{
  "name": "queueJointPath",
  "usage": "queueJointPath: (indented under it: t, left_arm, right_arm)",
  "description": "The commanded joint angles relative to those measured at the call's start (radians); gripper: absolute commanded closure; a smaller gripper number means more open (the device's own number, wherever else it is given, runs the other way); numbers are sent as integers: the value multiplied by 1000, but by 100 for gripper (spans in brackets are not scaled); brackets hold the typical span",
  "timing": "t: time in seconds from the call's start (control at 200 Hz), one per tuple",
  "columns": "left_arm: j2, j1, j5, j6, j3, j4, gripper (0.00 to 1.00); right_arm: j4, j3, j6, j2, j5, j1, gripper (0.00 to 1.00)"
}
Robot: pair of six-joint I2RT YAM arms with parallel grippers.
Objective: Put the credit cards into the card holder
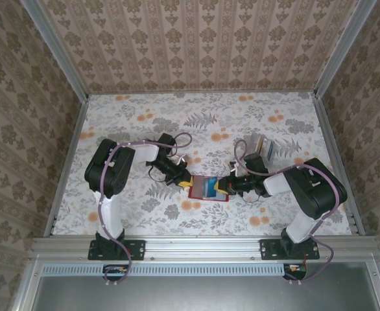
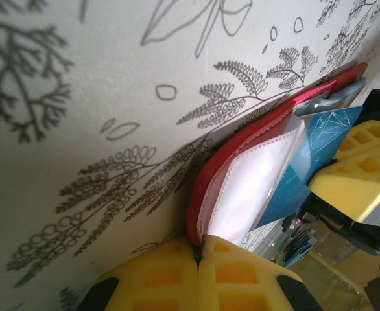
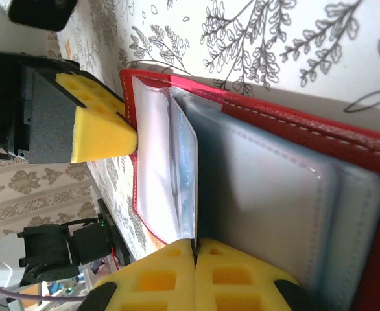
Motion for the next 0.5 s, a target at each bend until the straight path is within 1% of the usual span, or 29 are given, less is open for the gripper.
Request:
queueJointPath:
  t: [0.0,0.15,0.235,0.32,0.35,0.36,0.38,0.425,0.495]
  left_arm:
    - [23,-6,-96,-28,-42,25,100]
    - [32,-6,-93,-30,-35,27,100]
    - [36,-6,-98,-23,-31,18,100]
    - [38,-6,-114,-15,-25,9,100]
    - [40,-6,-112,-16,-26,9,100]
    - [40,-6,-110,-17,-25,10,100]
    - [41,-6,-108,-17,-25,10,100]
    - [43,-7,-106,-18,-21,10,100]
    - [45,-8,-106,-13,-16,6,100]
  right_arm:
    - [-225,36,-68,7,89,29,100]
    - [-336,91,-97,5,102,37,100]
    - [-309,87,-62,11,105,37,100]
    - [-277,95,-35,39,65,38,100]
    - [-273,100,-24,45,55,39,87]
    - [-272,100,-24,45,54,40,86]
    - [-267,98,-18,44,55,42,78]
    - [-263,98,-20,42,60,48,75]
    - [-279,113,-27,48,53,54,75]
